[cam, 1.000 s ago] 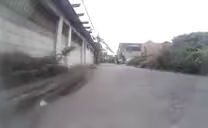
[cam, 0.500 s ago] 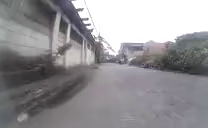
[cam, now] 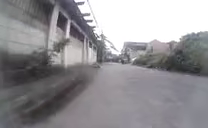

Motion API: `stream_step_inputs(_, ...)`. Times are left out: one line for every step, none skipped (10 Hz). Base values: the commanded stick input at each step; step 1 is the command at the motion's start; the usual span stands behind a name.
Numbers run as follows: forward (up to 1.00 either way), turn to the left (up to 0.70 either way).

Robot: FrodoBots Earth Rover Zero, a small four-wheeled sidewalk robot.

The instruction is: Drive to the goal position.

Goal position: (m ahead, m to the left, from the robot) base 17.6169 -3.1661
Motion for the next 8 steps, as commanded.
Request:
stream_step_inputs(1.00, 0.00)
stream_step_inputs(1.00, 0.00)
stream_step_inputs(1.00, 0.00)
stream_step_inputs(1.00, 0.00)
stream_step_inputs(1.00, 0.00)
stream_step_inputs(1.00, 0.00)
stream_step_inputs(1.00, 0.00)
stream_step_inputs(1.00, -0.40)
